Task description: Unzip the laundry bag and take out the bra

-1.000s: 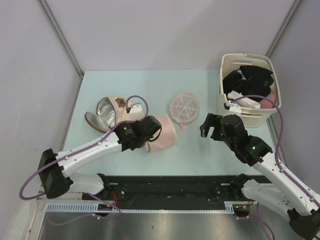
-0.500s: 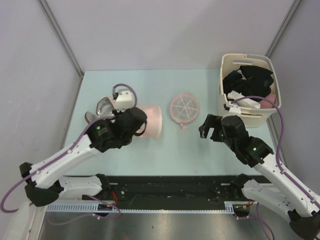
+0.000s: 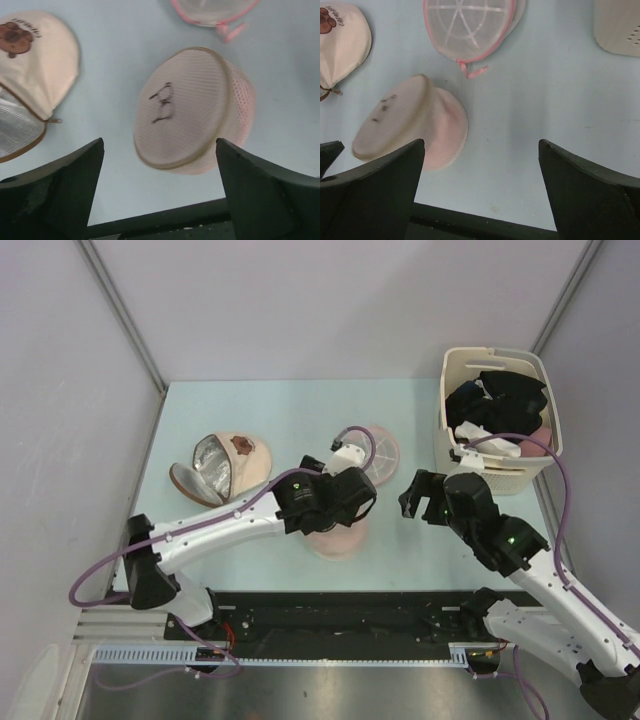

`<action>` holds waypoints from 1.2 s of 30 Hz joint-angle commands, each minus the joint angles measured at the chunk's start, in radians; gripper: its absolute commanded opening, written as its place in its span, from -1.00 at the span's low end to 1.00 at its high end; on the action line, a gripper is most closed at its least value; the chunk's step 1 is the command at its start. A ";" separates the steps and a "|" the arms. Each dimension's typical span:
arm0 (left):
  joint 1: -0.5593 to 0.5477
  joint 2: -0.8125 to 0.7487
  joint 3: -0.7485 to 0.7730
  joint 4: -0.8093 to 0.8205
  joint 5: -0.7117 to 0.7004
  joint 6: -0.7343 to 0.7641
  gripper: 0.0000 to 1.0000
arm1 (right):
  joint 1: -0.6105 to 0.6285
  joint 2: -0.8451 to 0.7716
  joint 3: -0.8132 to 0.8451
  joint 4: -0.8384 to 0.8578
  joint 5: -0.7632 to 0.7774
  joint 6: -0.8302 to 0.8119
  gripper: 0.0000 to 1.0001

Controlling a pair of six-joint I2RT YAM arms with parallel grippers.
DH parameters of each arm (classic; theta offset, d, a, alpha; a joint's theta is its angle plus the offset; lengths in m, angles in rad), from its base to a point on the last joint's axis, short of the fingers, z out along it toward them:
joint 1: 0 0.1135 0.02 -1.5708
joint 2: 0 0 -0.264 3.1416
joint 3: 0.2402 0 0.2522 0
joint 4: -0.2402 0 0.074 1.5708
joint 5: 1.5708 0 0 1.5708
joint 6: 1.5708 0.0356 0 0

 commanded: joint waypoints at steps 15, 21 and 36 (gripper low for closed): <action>0.451 -0.543 -0.404 0.264 0.483 0.041 1.00 | 0.360 0.222 -0.007 0.246 0.085 0.106 0.99; 0.595 -0.612 -0.541 0.275 0.580 0.036 1.00 | 0.607 0.486 0.205 0.136 0.366 0.017 0.99; 0.626 -0.606 -0.562 0.305 0.601 0.042 1.00 | 0.577 0.774 0.329 0.191 0.408 -0.245 -0.08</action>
